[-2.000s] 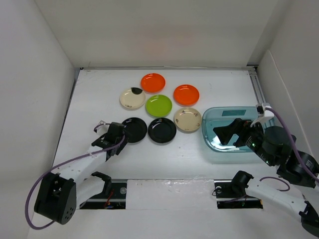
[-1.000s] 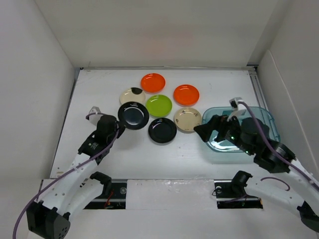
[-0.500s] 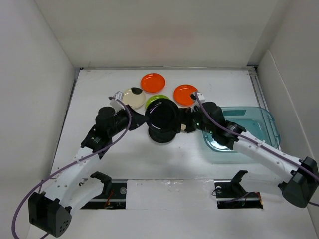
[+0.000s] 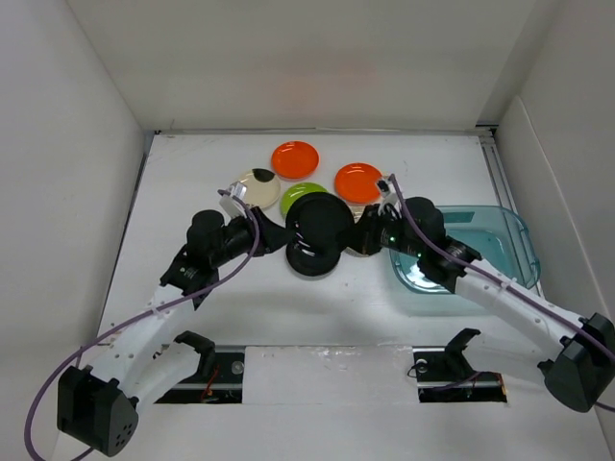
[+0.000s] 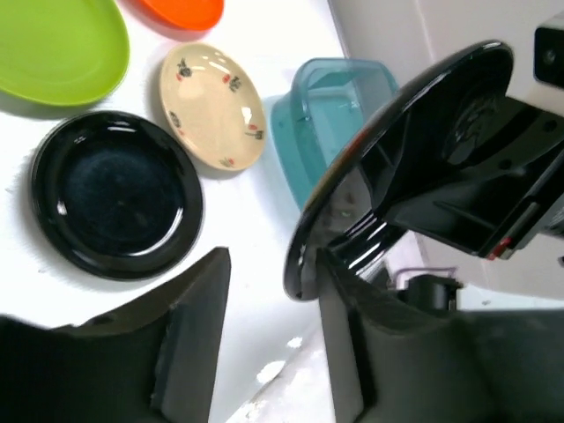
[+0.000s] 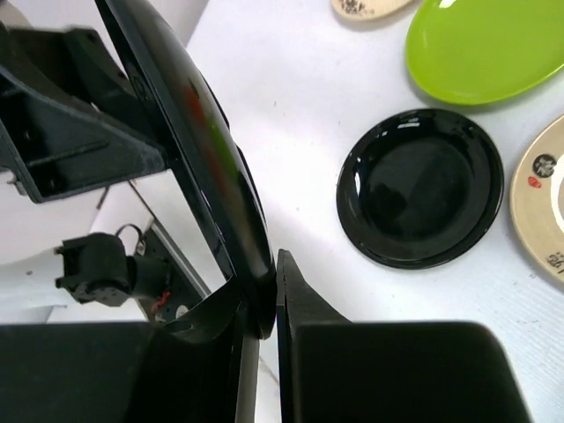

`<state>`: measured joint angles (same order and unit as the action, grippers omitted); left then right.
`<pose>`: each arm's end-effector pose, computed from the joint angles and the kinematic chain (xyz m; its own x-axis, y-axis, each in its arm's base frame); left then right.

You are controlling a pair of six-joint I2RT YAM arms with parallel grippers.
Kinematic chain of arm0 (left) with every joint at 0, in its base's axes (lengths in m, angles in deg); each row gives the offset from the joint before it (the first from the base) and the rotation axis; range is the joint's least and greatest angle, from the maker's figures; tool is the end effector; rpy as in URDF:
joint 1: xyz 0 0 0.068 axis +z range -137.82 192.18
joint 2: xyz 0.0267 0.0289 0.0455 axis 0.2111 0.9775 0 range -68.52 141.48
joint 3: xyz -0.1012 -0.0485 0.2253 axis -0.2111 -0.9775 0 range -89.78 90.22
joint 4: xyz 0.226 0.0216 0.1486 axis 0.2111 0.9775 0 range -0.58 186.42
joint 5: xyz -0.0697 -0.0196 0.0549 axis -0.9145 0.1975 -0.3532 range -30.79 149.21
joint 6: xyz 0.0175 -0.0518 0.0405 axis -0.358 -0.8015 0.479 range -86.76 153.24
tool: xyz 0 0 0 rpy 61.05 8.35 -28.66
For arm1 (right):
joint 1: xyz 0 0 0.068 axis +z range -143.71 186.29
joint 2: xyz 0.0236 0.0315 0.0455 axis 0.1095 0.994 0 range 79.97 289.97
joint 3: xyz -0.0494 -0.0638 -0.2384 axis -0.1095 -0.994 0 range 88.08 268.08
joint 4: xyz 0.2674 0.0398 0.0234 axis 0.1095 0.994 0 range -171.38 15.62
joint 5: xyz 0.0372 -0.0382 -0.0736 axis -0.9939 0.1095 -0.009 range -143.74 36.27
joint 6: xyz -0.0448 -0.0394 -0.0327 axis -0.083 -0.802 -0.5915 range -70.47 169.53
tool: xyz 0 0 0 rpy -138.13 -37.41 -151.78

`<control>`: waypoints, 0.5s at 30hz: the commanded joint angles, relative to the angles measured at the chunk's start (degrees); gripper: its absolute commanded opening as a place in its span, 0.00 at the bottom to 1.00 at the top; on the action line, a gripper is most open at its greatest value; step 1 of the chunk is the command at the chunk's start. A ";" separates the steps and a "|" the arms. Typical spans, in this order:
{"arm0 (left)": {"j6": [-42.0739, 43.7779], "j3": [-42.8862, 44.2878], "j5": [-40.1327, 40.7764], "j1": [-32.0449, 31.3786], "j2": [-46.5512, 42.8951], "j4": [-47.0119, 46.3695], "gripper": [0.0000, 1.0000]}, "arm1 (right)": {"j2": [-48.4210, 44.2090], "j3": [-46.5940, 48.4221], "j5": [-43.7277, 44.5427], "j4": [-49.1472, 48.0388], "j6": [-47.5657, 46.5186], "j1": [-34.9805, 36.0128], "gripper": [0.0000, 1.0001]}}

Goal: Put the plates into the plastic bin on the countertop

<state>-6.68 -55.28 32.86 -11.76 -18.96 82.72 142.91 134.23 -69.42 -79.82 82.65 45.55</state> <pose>0.2158 -0.1223 0.2714 -0.5929 -0.3659 -0.7173 0.5014 0.5293 -0.6844 0.2167 0.1962 0.2729 -0.6456 0.1517 -0.7485 -0.5436 0.5971 0.5899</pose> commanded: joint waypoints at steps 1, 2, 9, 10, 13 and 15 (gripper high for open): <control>-1.04 -0.31 -0.20 -0.31 0.01 -4.11 0.43 | -3.08 0.61 1.00 -6.23 2.03 -3.65 0.00; -1.64 -0.31 0.33 -0.31 0.53 -4.11 0.54 | -3.08 0.61 2.14 -4.31 3.60 -4.80 0.00; -1.13 -0.31 9.46 -0.31 1.06 -0.34 1.00 | -8.08 -1.41 21.73 10.73 13.01 -17.19 0.00; -1.12 -0.31 11.82 -0.31 1.67 1.23 1.00 | -9.05 -2.02 22.88 11.61 13.71 -18.68 0.00; 0.10 -0.31 15.43 -0.31 4.39 3.44 1.00 | -13.26 -3.52 26.14 15.92 15.38 -24.05 0.00; 0.63 -0.31 16.67 -0.31 5.63 3.97 1.00 | -15.81 -5.36 27.55 18.90 16.01 -27.12 0.00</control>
<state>-7.69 -55.30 44.84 -11.87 -14.66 84.98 131.02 129.84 -47.12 -65.33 95.66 21.12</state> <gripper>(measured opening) 0.993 0.132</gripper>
